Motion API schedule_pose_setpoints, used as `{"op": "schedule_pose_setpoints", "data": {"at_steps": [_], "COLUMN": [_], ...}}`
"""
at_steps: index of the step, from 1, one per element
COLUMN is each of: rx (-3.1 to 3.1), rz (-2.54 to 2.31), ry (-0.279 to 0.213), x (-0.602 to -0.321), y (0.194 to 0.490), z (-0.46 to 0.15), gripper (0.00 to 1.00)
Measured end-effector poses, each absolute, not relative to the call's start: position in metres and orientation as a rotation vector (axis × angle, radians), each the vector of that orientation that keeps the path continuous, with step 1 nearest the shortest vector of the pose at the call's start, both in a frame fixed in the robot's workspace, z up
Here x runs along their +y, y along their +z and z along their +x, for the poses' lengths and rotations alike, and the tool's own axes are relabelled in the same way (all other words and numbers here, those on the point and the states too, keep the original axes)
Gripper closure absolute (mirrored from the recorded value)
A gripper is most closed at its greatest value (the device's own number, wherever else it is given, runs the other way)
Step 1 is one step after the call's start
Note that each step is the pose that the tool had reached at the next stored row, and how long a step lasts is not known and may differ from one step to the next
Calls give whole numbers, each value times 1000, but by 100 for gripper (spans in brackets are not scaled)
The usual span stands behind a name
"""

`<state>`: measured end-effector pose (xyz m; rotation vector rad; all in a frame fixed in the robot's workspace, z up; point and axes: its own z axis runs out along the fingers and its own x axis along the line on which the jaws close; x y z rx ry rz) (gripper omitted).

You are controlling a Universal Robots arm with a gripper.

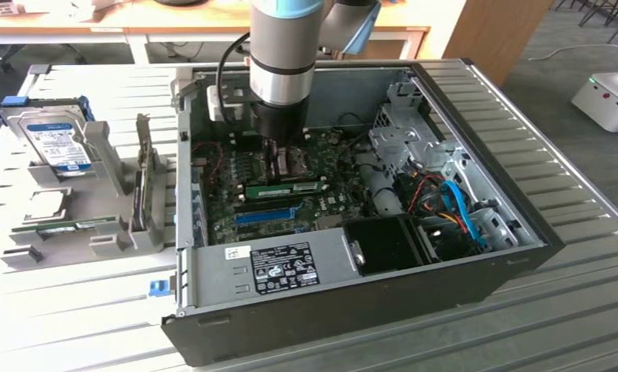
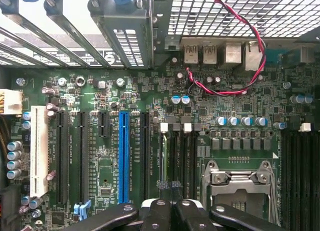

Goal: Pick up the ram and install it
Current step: 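Press down the ram until it locks into place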

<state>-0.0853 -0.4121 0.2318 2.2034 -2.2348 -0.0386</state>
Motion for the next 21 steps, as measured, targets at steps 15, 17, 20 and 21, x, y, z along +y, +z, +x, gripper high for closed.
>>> {"op": "schedule_pose_setpoints", "data": {"at_steps": [15,17,20,21], "rx": [-2235,-2235,-2235,-2235], "rz": [2204,2203,2203,2204], "ry": [-39,-39,-39,-39], "x": [-412,-412,-412,-412], "y": [229,228,227,227], "z": [-85,-85,-85,-85], "gripper": [89,89,89,89]}}
